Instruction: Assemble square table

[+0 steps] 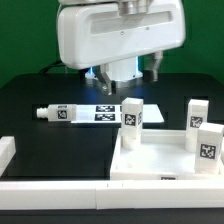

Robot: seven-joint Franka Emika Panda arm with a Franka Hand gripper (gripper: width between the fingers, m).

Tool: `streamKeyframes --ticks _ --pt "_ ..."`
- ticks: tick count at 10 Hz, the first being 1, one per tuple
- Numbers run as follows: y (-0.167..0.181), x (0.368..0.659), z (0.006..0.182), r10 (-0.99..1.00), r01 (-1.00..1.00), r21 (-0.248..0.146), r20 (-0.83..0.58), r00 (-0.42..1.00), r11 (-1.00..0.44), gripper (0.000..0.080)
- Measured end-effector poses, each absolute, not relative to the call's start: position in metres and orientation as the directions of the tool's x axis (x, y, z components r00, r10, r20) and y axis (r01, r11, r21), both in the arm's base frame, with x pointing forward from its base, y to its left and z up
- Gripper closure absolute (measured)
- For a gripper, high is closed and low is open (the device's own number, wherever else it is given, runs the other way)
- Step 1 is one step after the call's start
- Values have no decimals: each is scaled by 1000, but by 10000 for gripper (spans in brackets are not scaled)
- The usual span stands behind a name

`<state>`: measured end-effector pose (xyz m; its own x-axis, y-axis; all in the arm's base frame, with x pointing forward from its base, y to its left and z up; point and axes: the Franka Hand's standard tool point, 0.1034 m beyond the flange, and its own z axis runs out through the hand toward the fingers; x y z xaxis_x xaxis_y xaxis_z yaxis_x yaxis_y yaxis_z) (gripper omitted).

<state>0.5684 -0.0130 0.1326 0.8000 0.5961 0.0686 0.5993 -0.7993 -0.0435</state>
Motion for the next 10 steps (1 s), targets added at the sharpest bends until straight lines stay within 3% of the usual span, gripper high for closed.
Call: streamKeyframes --ticks 1,3,8,10 --pt "-27 542 132 679 682 -55 62 731 -729 151" --pt "-49 515 132 804 807 -17 82 589 -590 151" --pt "-54 516 132 935 937 20 73 347 -349 151" --pt "-76 484 116 977 977 2 23 214 -214 151"
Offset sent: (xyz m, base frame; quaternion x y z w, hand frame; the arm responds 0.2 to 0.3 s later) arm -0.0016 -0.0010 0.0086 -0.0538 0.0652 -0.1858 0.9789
